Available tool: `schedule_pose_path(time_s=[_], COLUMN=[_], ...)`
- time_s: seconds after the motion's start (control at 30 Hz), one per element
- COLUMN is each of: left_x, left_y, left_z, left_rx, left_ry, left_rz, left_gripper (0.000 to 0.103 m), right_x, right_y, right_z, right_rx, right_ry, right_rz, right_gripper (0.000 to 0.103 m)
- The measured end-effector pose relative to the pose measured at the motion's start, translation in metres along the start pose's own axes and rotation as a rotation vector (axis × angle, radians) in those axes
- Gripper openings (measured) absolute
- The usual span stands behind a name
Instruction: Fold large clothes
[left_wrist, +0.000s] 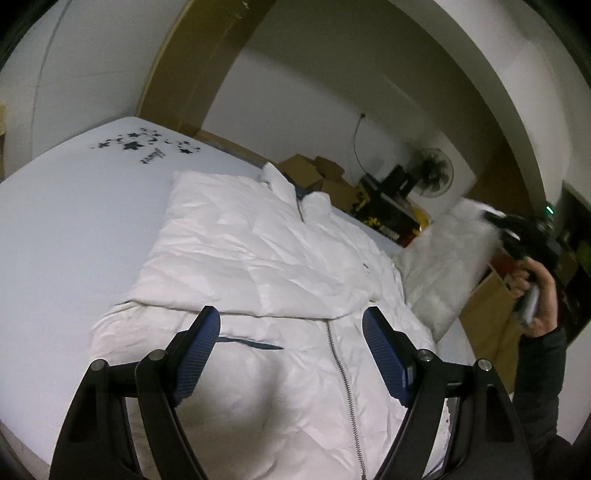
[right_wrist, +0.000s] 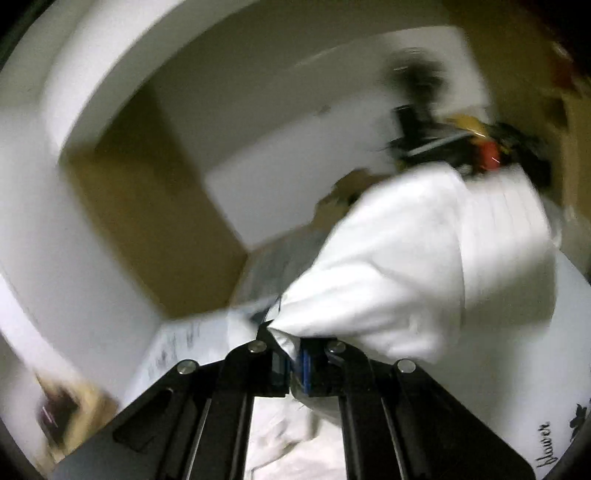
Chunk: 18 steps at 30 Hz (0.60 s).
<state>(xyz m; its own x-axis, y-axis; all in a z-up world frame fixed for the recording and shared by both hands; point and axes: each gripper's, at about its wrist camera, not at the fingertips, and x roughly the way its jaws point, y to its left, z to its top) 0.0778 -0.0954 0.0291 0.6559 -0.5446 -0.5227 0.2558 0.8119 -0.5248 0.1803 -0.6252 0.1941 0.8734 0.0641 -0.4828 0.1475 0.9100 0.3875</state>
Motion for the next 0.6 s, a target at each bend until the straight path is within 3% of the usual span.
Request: schedule_pose_path(time_s=[0.1,0.27,0.33,0.4,0.47,0.53,0.6], left_x=[-0.014,-0.029,-0.032,-0.033,-0.031,-0.028,-0.026], left_y=[0.014,0.034,0.04,0.04,0.042,0.042,0.043], left_z=[-0.005,-0.011,-0.013,-0.016,-0.019,-0.019,-0.021], left_rx=[-0.024,-0.061,-0.073,-0.075,-0.08,-0.089,-0.096], left_ry=[-0.017,-0.035,-0.038,-0.039,-0.033,-0.026,-0.022], left_rz=[0.009,0.022,0.021,0.018,0.01,0.0,-0.003], left_gripper=[0.08,0.08,0.08,0.08,0.08,0.08,0.08], right_x=[0.07,0.167,0.188,0.194,0.195,0.189,0.178], right_y=[0.075,0.129,0.132,0.136,0.138,0.153,0.163], right_z=[-0.061,-0.177,-0.201,-0.215,-0.219,-0.228,-0.23], right_rx=[-0.112,-0.143,-0.127,-0.147,-0.224,-0.363,-0.423], right_ry=[0.149,0.385,0.427,0.41,0.39,0.389,0.372], right_rz=[-0.009,-0.012,-0.026,-0.034,-0.002,0.014,0.029], right_gripper=[0.005,0.009,0.01,0.015,0.043,0.063,0.065])
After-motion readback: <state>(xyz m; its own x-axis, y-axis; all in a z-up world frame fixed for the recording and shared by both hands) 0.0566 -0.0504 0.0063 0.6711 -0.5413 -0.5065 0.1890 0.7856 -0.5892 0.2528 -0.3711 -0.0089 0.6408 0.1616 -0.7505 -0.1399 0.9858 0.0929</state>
